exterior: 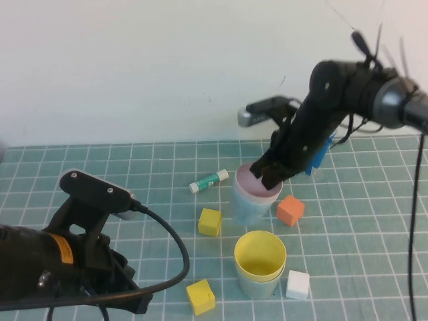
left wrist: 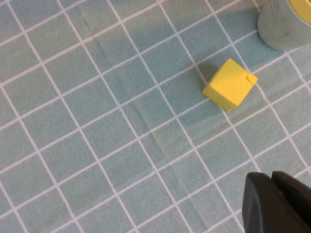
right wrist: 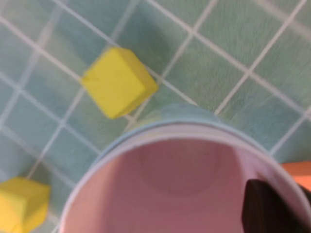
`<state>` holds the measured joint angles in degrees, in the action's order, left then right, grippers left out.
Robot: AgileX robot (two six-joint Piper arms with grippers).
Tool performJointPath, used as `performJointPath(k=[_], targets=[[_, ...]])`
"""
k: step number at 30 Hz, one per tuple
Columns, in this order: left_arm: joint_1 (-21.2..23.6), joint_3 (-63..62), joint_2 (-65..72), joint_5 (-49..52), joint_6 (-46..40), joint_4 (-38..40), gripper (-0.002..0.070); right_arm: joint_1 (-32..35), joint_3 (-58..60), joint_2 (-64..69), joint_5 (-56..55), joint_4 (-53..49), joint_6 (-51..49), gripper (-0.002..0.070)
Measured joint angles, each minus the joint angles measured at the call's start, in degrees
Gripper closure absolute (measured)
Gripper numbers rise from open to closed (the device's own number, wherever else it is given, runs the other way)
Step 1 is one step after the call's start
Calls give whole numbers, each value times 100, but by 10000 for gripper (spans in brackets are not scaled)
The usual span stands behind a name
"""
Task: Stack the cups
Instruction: Pick up the blue cup, then place the blue cup on the yellow cup
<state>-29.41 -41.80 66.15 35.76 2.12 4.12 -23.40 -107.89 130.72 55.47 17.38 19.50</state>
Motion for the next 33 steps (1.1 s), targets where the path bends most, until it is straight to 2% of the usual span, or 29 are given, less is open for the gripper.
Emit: performJointPath(k=[8,12,17,27,30,33], targets=[[0,0,0,-54,0,-25,676,-124,-57,-1433,1137,-461,351,644],[0,0,0,-66,0,-25,676,-404,36,-1678,1465,-617,469,645],[0,0,0,-66,0,-25,676,-696,605,-1688,1390,-617,519,645],[0,0,0,-66,0,-36,676,-718,1493,-1688,712,-630,439,643],[0,0,0,-66,0,-36,677,-718,1497,-1688,633,-630,435,622],[0,0,0,-66,0,-36,677,-718,1506,-1688,621,-517,435,562]])
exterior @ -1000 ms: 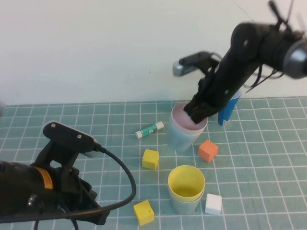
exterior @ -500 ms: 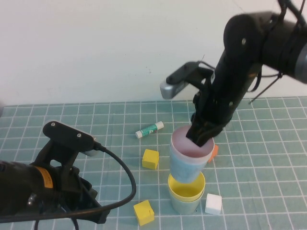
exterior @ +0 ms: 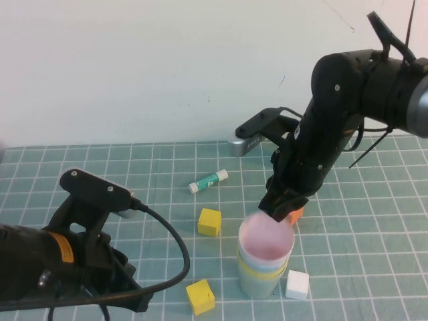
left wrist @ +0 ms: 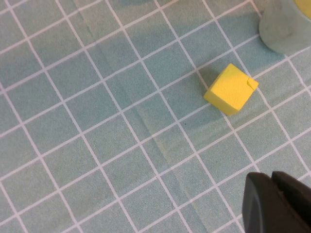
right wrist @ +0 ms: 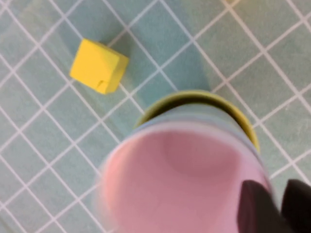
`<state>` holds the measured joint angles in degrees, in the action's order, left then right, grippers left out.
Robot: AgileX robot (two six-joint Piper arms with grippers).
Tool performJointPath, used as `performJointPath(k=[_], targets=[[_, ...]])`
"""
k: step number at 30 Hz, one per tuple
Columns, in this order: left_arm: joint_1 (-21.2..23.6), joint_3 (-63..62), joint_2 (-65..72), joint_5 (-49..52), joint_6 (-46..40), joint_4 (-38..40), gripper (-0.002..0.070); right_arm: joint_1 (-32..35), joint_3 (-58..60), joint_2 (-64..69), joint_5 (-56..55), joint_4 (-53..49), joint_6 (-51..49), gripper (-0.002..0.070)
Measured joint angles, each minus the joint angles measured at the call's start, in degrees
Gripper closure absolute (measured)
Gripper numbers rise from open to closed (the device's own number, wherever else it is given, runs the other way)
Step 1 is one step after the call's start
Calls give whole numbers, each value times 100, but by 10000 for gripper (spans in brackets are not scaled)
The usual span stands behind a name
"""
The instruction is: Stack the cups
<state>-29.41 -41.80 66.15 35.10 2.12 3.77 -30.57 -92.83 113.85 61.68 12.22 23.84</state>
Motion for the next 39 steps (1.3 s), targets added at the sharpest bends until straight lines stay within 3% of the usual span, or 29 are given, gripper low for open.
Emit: performJointPath(k=[4,9,13,18,26,39], targets=[[0,0,-3,0,0,-37,677,0,0,0,48,132,-9,498],[0,10,-237,-40,0,-147,677,0,101,-374,3,355,323,485],[0,118,-768,-100,0,-247,677,0,584,-1259,-772,803,819,484],[0,441,-1818,-144,0,-266,677,0,1712,-2647,-1750,1397,1467,535],[0,862,-3869,-42,147,-183,677,0,3924,-5027,-2890,3170,3312,650],[0,1366,-4922,361,147,-453,677,0,5592,-7707,-3386,4975,5359,678]])
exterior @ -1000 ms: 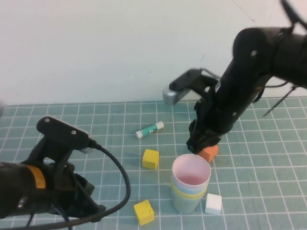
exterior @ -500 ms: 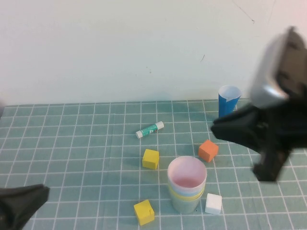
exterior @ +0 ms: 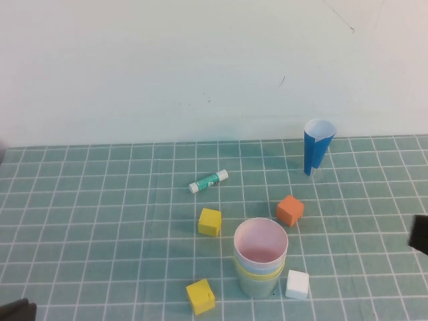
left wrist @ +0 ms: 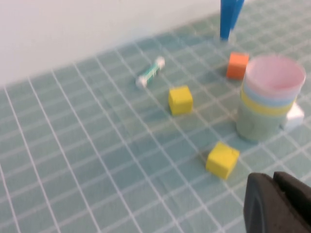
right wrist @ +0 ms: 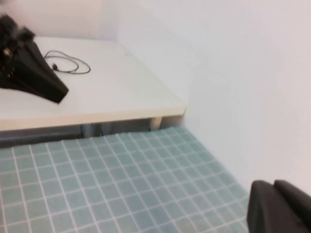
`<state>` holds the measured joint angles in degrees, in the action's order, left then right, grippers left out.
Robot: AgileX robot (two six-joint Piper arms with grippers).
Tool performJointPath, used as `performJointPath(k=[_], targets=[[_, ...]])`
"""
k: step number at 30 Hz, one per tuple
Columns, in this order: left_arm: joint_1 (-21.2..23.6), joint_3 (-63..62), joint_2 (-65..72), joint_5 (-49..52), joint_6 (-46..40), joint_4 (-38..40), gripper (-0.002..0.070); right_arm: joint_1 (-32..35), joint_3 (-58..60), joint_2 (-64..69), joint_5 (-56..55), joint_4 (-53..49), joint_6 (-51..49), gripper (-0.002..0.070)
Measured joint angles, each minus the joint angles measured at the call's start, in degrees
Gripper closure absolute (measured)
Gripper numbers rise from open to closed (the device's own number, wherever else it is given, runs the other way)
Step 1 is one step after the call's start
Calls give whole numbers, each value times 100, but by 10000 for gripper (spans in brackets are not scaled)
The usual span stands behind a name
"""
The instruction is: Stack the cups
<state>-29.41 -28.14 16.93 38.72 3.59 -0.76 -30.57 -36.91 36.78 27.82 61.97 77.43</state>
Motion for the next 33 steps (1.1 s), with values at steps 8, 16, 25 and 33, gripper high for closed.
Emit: performJointPath(k=[8,16,25,33], targets=[[0,18,0,507,0,-21,677,0,385,-517,-260,93,134,678],[0,18,0,579,0,-21,677,0,421,-517,-389,107,138,678],[0,18,0,579,0,-21,677,0,421,-517,-434,107,147,678],[0,18,0,579,0,-21,677,0,751,-517,-1403,-278,150,678]])
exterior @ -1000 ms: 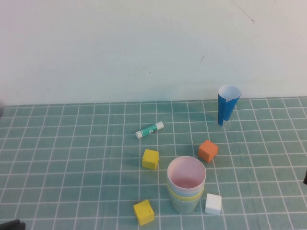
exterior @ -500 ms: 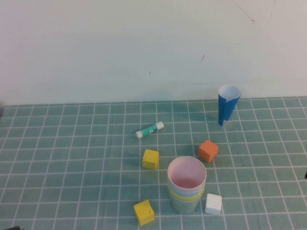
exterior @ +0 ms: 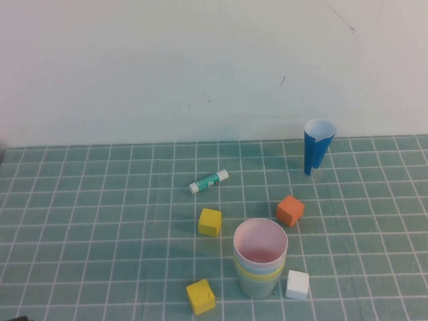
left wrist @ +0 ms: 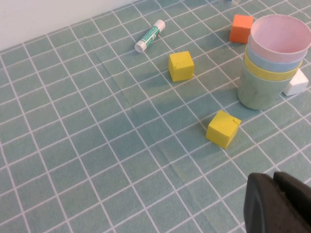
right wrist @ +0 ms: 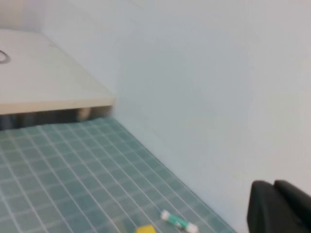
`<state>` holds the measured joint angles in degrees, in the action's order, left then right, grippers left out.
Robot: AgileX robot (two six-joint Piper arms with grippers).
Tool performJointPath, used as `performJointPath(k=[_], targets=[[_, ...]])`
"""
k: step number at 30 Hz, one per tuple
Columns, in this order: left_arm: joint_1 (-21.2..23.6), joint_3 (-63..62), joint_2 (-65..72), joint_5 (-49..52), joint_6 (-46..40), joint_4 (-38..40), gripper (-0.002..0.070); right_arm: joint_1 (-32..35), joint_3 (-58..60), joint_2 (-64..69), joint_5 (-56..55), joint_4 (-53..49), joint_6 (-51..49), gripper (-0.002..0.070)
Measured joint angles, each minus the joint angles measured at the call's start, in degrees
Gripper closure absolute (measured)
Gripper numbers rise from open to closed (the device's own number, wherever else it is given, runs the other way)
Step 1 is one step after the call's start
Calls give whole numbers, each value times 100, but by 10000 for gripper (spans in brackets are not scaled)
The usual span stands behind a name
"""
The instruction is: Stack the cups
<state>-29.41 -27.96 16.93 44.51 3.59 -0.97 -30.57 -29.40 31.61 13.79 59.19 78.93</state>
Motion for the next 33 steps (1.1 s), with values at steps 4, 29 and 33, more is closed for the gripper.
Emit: performJointPath(k=[4,29,33], targets=[[0,0,0,0,0,10,677,0,624,-154,-695,-154,-72,678],[0,0,0,15,0,10,677,3639,3106,-3234,-43,-6143,-6601,678],[0,0,0,25,0,10,677,3385,3106,-3234,364,-6312,-7007,678]])
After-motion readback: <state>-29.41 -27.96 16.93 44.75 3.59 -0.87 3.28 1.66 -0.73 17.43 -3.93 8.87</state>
